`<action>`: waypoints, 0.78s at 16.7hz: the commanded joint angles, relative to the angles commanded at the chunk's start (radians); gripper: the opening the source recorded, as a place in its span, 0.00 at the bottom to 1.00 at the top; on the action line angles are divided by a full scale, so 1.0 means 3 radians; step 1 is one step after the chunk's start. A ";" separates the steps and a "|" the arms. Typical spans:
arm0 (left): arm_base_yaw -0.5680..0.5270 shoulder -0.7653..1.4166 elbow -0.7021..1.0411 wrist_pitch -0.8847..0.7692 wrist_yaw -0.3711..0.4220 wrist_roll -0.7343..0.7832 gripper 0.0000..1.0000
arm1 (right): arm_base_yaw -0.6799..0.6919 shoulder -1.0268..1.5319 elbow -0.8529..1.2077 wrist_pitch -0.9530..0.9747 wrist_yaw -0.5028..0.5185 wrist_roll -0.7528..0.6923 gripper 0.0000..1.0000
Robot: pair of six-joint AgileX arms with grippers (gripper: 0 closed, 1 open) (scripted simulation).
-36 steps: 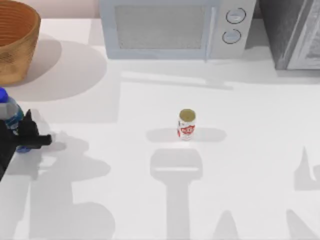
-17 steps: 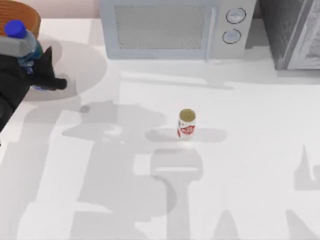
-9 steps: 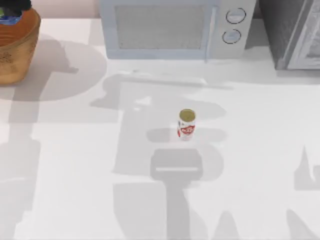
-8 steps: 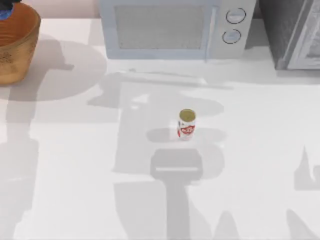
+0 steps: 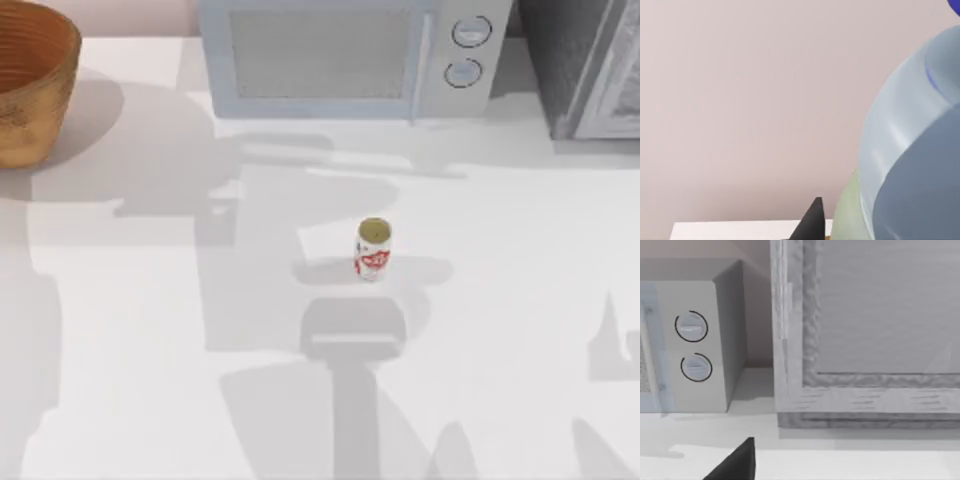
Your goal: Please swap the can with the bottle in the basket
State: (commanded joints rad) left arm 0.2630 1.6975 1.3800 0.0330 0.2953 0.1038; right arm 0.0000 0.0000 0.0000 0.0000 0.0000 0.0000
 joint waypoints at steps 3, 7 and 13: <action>0.0015 0.0004 0.0026 -0.0033 0.0001 0.0002 0.00 | 0.0000 0.0000 0.0000 0.0000 0.0000 0.0000 1.00; -0.0010 0.0049 0.0040 0.0017 -0.0012 0.0005 0.00 | 0.0000 0.0000 0.0000 0.0000 0.0000 0.0000 1.00; -0.0091 0.0624 0.0233 0.0378 -0.0089 -0.0027 0.00 | 0.0000 0.0000 0.0000 0.0000 0.0000 0.0000 1.00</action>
State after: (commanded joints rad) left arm 0.2359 1.8846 1.4500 0.1465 0.2685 0.0956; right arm 0.0000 0.0000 0.0000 0.0000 0.0000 0.0000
